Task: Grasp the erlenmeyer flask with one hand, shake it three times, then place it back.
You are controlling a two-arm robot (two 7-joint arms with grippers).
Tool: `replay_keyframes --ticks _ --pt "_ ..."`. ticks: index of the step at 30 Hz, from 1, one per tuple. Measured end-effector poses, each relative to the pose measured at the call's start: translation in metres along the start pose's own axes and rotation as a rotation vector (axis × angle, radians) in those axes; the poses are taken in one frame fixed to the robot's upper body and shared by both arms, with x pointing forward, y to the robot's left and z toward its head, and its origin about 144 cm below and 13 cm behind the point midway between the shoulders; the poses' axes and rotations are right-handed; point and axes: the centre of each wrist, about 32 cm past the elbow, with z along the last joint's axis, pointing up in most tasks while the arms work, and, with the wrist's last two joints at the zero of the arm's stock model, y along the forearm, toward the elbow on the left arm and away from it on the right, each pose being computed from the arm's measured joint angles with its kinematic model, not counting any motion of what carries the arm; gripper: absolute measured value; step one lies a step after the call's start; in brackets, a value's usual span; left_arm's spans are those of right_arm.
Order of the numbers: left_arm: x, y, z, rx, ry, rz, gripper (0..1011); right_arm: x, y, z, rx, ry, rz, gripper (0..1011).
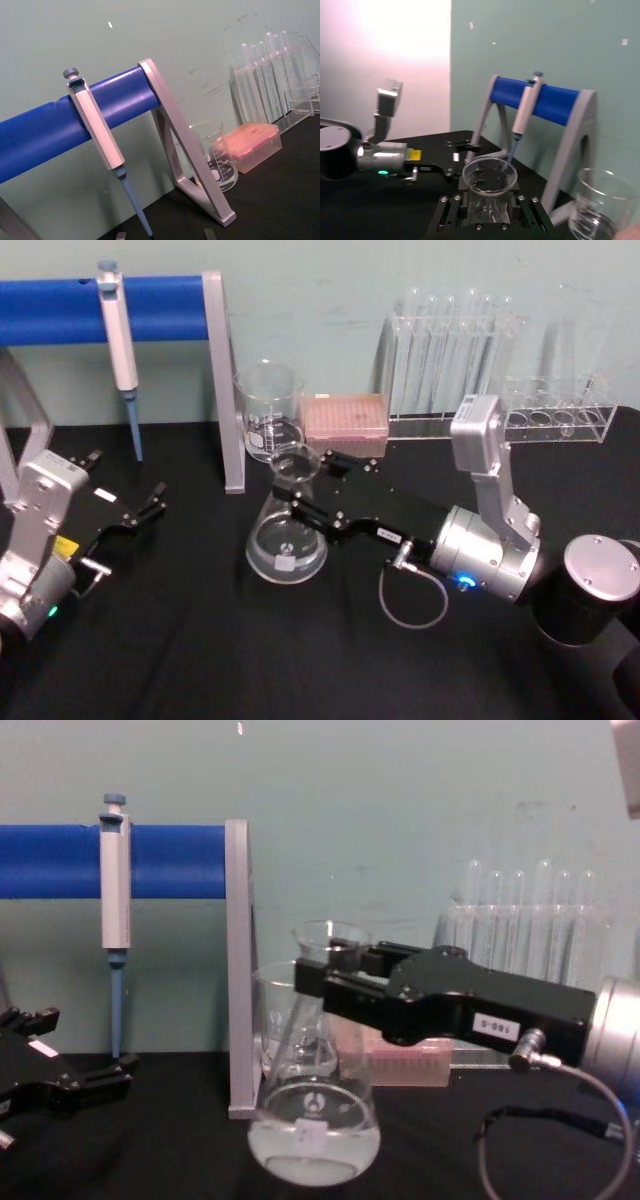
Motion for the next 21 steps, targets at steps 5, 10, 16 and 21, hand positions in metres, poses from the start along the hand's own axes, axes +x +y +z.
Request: replay_keyframes --ticks 5,10,16,21 --pt "0.0 0.0 0.0 0.0 0.0 0.0 1001 0.005 -0.006 0.001 0.004 -0.004 -0.057 448" --pt "0.0 0.0 0.0 0.0 0.0 0.0 1001 0.011 -0.018 0.002 0.005 -0.017 -0.148 448" --pt "0.0 0.0 0.0 0.0 0.0 0.0 1001 0.018 -0.032 0.006 0.005 -0.036 -0.25 448" --pt "0.0 0.0 0.0 0.0 0.0 0.0 1001 0.024 -0.049 0.008 0.003 -0.052 -0.352 448"
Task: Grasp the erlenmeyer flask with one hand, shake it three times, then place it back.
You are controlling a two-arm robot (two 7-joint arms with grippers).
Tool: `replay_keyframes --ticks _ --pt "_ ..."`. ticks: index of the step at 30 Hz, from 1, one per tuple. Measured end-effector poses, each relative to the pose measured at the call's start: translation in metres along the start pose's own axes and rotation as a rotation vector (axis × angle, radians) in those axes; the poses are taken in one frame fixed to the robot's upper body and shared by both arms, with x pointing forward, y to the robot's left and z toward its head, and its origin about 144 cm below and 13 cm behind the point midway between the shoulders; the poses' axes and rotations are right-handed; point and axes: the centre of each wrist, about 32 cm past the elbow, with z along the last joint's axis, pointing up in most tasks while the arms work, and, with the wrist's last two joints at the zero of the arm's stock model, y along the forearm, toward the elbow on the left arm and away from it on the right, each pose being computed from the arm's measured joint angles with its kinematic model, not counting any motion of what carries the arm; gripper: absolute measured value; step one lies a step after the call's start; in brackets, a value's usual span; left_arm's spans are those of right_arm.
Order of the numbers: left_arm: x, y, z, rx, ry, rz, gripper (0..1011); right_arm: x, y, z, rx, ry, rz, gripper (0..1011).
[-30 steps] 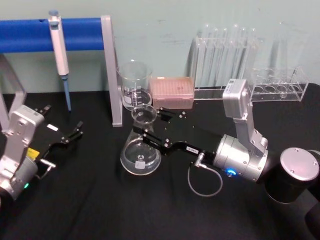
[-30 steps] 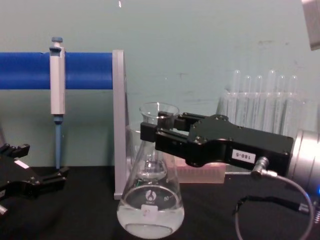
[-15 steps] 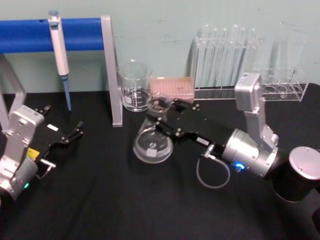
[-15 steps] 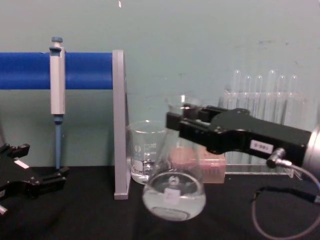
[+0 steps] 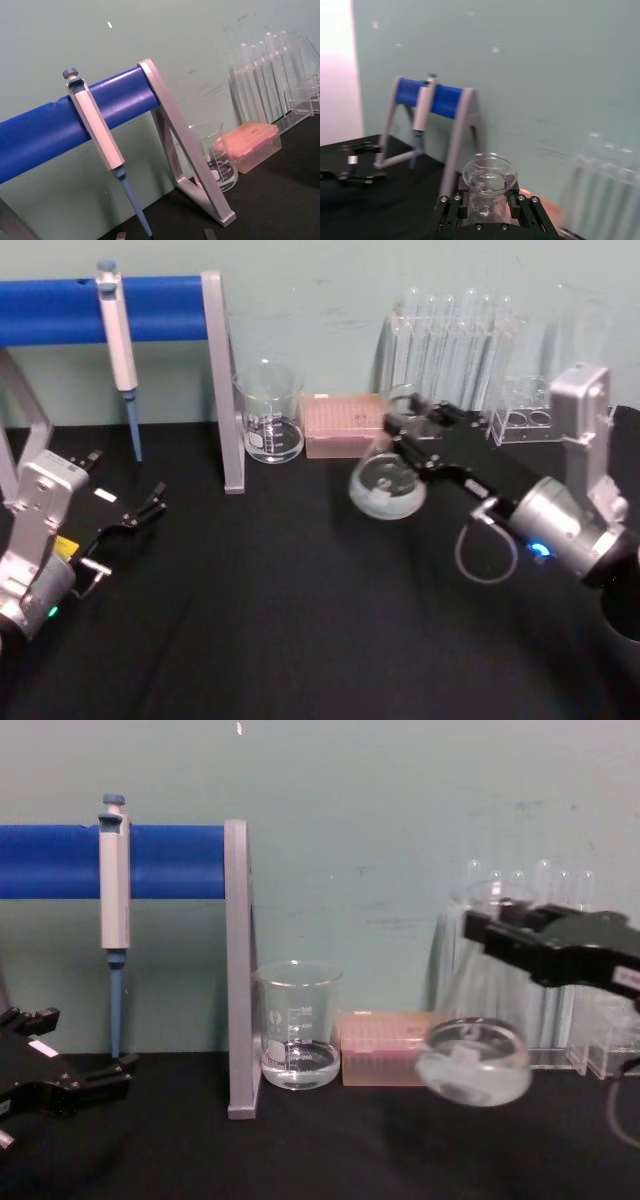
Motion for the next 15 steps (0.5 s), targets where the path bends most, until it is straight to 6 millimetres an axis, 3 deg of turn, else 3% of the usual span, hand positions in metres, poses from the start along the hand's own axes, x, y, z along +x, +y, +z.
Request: replay_keyframes --ticks 15 --pt "0.0 0.0 0.0 0.0 0.0 0.0 1001 0.019 -0.038 0.004 -0.044 -0.027 -0.207 448"
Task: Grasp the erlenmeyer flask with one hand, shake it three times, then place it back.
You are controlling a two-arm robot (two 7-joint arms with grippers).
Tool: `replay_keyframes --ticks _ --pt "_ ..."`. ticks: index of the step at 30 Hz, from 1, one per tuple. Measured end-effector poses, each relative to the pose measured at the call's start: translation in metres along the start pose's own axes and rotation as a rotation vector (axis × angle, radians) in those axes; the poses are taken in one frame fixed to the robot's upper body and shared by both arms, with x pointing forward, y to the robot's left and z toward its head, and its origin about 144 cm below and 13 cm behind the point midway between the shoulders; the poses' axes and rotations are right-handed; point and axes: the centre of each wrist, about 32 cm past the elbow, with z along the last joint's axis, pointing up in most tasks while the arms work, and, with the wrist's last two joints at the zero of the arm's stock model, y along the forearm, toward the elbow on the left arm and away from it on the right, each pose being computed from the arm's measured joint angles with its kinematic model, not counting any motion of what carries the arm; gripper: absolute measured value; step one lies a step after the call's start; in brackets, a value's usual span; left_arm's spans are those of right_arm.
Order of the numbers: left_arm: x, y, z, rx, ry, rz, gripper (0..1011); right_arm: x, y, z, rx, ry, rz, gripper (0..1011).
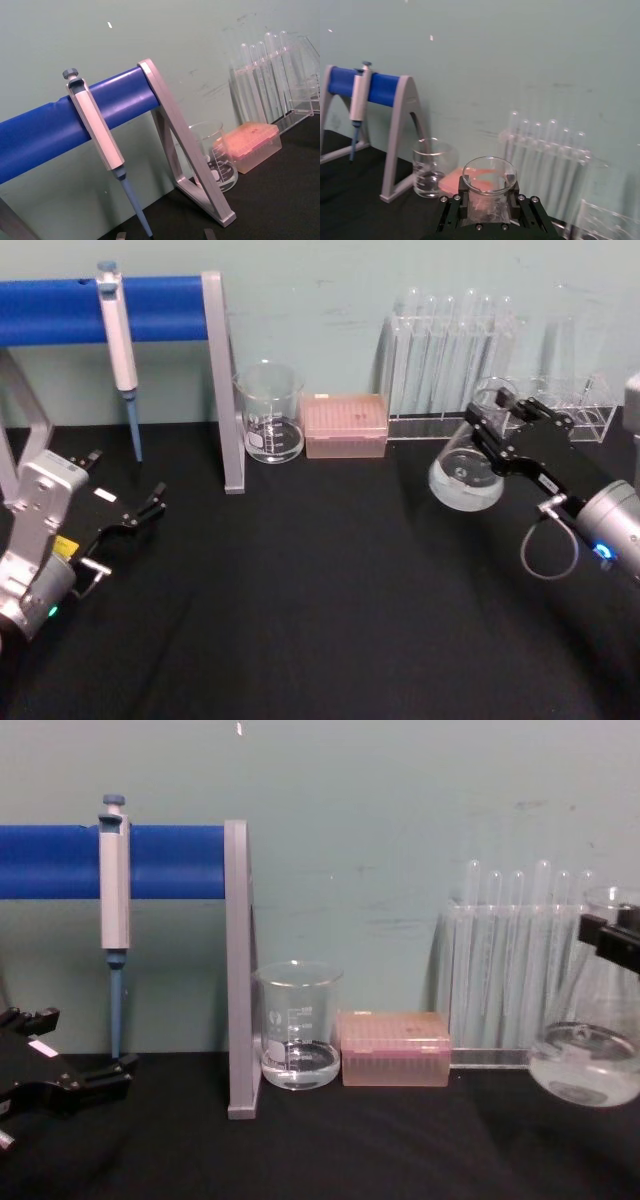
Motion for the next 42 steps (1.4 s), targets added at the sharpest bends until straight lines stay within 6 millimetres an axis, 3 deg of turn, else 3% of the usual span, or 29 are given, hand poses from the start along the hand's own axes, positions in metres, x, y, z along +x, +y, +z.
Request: replay_keyframes --ticks 8,17,42 --pt "0.0 0.0 0.0 0.0 0.0 0.0 1001 0.005 -0.008 0.001 -0.013 -0.013 -0.036 448" --pt "0.0 0.0 0.0 0.0 0.0 0.0 1001 0.0 -0.003 0.001 -0.006 -0.004 0.007 448" --pt "0.0 0.0 0.0 0.0 0.0 0.0 1001 -0.059 0.04 0.002 0.012 0.043 0.393 449"
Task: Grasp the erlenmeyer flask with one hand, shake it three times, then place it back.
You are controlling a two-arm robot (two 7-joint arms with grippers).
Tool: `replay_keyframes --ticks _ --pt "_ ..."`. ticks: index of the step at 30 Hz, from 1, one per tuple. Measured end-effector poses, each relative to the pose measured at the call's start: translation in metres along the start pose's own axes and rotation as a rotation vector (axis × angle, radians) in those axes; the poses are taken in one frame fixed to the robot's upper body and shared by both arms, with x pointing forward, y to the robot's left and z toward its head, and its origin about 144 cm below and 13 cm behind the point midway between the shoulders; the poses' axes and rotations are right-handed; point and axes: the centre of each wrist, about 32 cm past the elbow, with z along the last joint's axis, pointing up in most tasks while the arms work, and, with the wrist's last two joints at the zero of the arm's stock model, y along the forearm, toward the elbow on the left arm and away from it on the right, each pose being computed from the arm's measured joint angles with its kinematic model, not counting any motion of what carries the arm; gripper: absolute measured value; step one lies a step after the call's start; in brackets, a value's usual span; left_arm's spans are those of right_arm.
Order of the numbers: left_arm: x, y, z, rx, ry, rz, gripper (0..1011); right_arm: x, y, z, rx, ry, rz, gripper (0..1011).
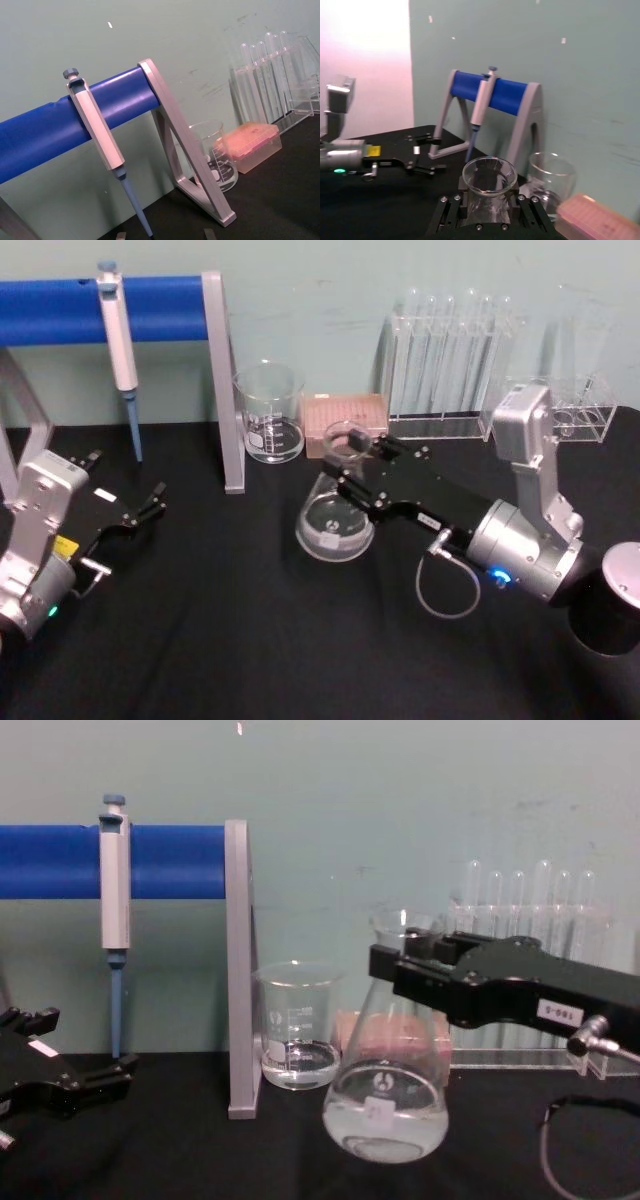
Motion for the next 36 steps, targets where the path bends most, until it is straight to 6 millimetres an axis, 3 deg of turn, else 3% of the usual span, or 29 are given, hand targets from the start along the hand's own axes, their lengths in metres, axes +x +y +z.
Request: replay_keyframes --ticks 11,22,36 --pt "0.0 0.0 0.0 0.0 0.0 0.0 1001 -0.007 0.005 0.0 0.003 0.009 0.05 448" --pt "0.0 0.0 0.0 0.0 0.0 0.0 1001 -0.002 0.001 0.002 0.014 0.003 0.011 448" --pt "0.0 0.0 0.0 0.0 0.0 0.0 1001 0.024 -0.035 0.005 0.015 -0.015 -0.213 448"
